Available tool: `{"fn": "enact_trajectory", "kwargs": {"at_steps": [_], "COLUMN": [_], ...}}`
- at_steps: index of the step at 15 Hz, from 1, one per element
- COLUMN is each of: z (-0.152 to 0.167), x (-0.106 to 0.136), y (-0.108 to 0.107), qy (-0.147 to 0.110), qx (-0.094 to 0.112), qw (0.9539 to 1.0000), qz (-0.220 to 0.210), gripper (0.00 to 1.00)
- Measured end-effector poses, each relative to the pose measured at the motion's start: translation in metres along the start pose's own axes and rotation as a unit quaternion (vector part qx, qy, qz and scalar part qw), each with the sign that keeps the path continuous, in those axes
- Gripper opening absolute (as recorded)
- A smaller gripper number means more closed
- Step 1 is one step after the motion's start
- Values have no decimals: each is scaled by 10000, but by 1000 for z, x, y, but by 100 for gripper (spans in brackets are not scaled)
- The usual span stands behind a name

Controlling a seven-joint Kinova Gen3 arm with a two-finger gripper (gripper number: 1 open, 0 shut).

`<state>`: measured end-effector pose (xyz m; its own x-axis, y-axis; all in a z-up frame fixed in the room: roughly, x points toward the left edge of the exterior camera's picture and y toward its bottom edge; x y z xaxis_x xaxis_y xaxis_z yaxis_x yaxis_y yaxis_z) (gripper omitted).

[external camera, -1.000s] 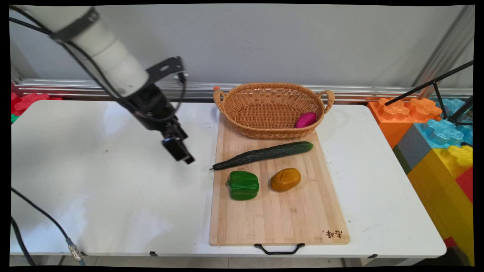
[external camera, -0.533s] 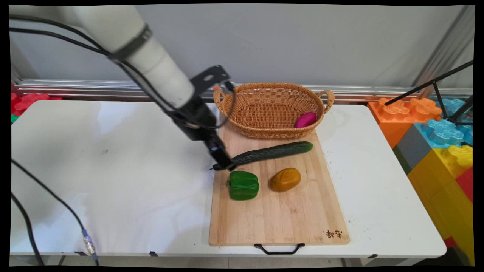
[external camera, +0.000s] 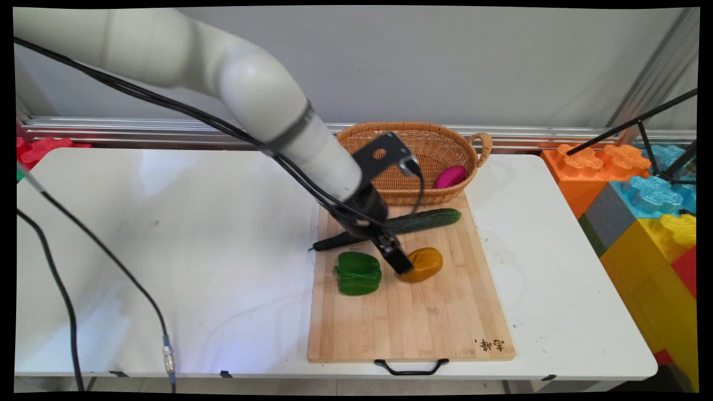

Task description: Pick up the potato from the cutting board, then place the picked object in the vegetable basket

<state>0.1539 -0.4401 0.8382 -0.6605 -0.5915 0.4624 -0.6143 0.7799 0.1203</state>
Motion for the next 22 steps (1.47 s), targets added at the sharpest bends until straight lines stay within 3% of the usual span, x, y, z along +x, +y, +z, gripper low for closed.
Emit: {"fn": "enact_trajectory", "kwargs": {"at_steps": [9, 10, 17, 22], "z": [71, 75, 71, 18], "x": [4, 5, 6, 24], "y": [14, 14, 17, 5], "qy": [173, 186, 196, 410], "qx": [216, 249, 277, 216], "qw": [9995, 9994, 9993, 9989], "qz": [130, 155, 149, -12], "gripper": [100, 0, 0, 0]}}
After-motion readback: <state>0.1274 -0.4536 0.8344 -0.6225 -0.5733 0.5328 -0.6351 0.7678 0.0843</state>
